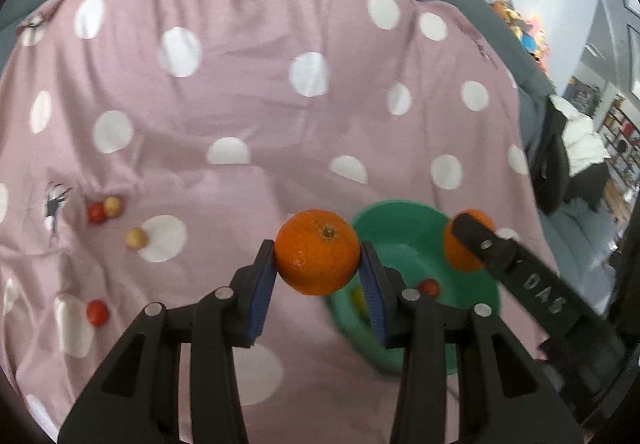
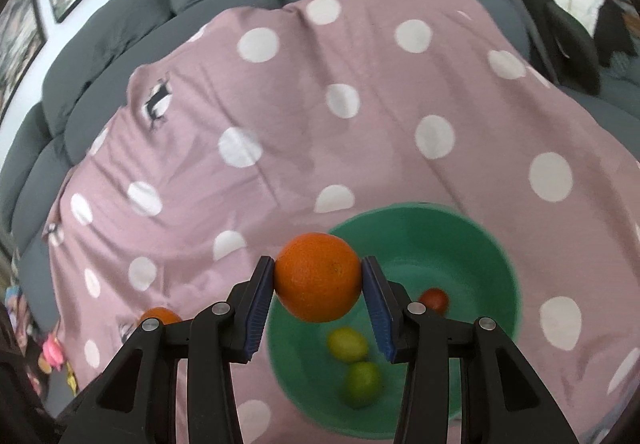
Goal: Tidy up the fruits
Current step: 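Carry both oranges over the green bowl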
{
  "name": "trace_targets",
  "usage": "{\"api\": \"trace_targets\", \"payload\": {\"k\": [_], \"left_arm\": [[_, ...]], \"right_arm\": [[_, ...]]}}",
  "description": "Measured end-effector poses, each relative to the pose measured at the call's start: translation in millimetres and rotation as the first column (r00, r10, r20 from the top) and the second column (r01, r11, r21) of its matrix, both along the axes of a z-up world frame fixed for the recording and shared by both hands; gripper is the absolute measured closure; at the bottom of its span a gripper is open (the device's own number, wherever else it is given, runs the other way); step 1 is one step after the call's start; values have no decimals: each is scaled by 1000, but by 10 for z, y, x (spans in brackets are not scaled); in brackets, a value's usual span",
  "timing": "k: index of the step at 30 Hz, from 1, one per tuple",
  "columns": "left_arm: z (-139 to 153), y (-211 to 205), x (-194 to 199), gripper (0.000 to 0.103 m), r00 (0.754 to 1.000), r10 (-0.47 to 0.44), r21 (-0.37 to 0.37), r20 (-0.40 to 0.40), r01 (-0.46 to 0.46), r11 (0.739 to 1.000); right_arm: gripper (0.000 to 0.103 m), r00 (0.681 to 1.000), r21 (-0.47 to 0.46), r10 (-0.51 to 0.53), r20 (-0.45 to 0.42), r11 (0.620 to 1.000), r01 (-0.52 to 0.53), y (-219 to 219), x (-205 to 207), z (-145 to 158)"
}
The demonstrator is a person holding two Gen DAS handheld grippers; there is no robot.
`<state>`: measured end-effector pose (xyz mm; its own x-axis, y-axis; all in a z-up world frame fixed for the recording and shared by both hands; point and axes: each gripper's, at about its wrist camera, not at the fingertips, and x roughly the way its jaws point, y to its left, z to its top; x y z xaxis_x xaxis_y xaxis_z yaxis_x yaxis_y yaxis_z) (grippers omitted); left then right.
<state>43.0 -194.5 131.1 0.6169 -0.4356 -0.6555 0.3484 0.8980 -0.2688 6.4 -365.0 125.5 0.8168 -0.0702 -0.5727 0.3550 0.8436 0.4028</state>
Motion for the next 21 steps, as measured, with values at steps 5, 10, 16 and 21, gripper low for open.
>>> {"api": "trace_targets", "payload": {"k": [5,10,16,21], "left_arm": [[-65,-253,39,62,999,-45,41,-14,46,998],[-193,-411,57,62,995,-81,51,-49,84,995],[-344,-627,-5,62,986,-150,56,-76,154,987],[-386,-688,-2,62,985,-149,57,-81,154,986]], "right_arm": [[57,999,29,-45,3,999,45,-189,-62,-34],[57,996,38,-88,-24,995,89,-314,-77,-106],[57,990,37,-121,-69,992,123,-405,-62,-201],[57,988,39,-123,-98,991,127,-446,-42,-264]]}}
